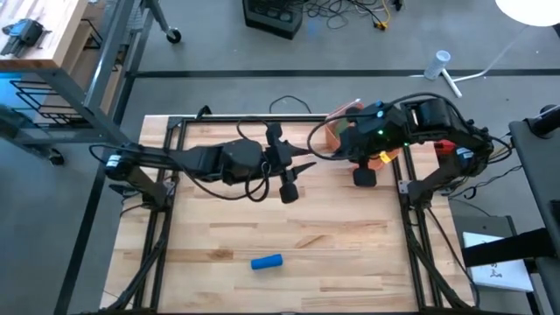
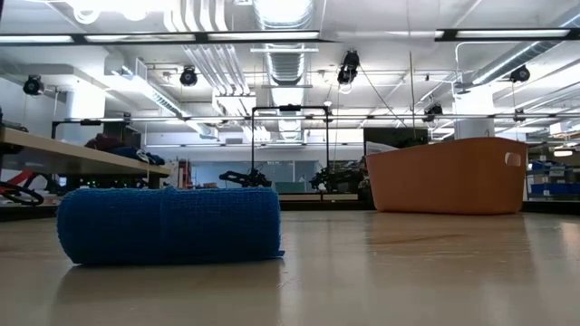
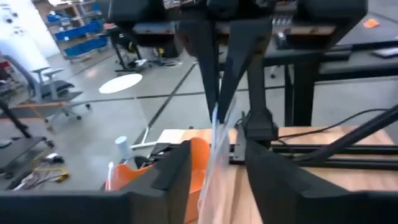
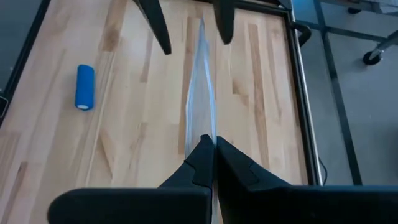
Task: Roll bandage
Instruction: Open the transparent zip bag
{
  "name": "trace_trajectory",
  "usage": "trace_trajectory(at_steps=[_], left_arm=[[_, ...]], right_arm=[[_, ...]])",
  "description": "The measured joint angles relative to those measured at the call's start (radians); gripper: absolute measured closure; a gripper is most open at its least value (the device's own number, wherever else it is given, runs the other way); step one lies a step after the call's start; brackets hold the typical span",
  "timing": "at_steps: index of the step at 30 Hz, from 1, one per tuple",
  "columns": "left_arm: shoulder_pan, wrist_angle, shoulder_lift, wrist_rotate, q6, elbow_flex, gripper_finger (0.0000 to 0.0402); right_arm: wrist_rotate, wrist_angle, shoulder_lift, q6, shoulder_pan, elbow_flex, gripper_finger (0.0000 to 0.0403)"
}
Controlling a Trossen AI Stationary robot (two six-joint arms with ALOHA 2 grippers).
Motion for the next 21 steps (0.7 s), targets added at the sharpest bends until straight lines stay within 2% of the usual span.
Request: trace_trajectory(at_steps=[3, 6, 8, 17, 21], left_arm=[[0.0, -0.005, -0.013, 0.044, -0.012, 0.001, 0.0303], [0.004, -0.039, -0.028, 0.094, -0.024, 0.002, 0.0367], [0.004, -0.079, -0.036, 0.103, -0.032, 0.002, 0.0392], [0.004, -0.213, -0.154, 0.102, -0.005, 0.001, 0.0377], [0.004, -0.263, -0.225, 0.103, 0.003, 0.001, 0.0353]], right_arm=[[-0.002, 0.002, 0.011, 0.01, 0.0, 0.0, 0.0403], [-0.004, 0.014, 0.027, 0.036, 0.002, 0.0, 0.0403], [-0.023, 0.037, 0.036, 0.054, 0.004, 0.0, 0.0403], [-0.053, 0.154, 0.046, 0.118, 0.01, 0.001, 0.0403], [-0.091, 0.153, 0.054, 0.12, 0.009, 0.001, 0.0403]])
